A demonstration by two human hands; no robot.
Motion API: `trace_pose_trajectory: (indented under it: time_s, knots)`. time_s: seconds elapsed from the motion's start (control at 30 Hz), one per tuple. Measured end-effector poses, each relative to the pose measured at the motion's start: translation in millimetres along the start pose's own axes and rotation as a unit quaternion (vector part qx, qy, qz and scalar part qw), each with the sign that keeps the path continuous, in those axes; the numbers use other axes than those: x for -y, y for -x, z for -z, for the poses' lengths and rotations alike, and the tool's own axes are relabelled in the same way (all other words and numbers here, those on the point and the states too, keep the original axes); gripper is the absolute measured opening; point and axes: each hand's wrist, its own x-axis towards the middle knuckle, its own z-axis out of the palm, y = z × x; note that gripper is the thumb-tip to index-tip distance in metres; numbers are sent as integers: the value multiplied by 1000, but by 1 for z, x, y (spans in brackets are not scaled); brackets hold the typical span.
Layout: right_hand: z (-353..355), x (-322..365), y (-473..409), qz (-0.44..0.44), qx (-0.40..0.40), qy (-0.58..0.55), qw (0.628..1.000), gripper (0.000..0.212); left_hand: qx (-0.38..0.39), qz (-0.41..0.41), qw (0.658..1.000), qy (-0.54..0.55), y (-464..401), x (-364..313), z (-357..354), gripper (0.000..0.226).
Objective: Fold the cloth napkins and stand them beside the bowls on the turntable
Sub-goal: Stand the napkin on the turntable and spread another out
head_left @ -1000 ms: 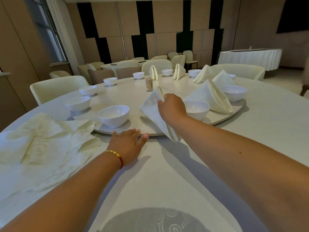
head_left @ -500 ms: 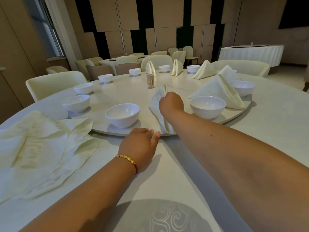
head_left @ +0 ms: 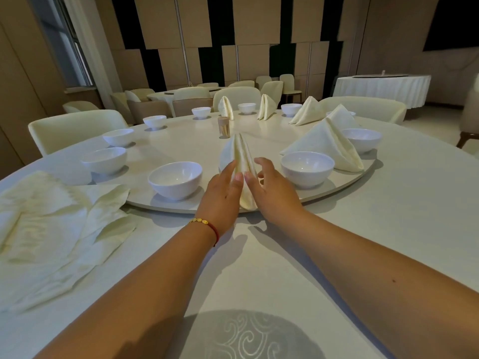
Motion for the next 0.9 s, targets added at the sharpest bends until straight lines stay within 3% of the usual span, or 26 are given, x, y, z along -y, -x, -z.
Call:
trace_pose_trajectory:
  time_s: [0.13, 0.3, 0.37, 0.5, 0.67, 0.8, 0.9]
  knots:
    - [-2, -8, 2, 21, 11, 25, 999, 50, -8, -15, 1000, -7, -1, -1, -7, 54]
    - [-1, -12, -1, -20, -9, 152, 988, 77, -21, 1, 1000, -22, 0, -3, -7, 47]
    - [2, -13, 1, -37, -40, 158, 986, 75, -26, 2, 999, -40, 2, -4, -8, 43]
    - [6, -7, 8, -40, -24, 151, 987, 70, -27, -1, 998, -48, 5, -8, -8, 39]
    - [9, -4, 11, -23, -29, 135, 990, 74, -17, 19, 998, -55, 16, -7, 3, 60]
    - [17, -1, 14, 14, -58, 119, 991, 84, 2, 53, 969, -239, 30, 0, 28, 69]
    - [21, 2, 16, 17, -64, 117, 991, 86, 34, 75, 944, -319, 40, 3, 33, 60]
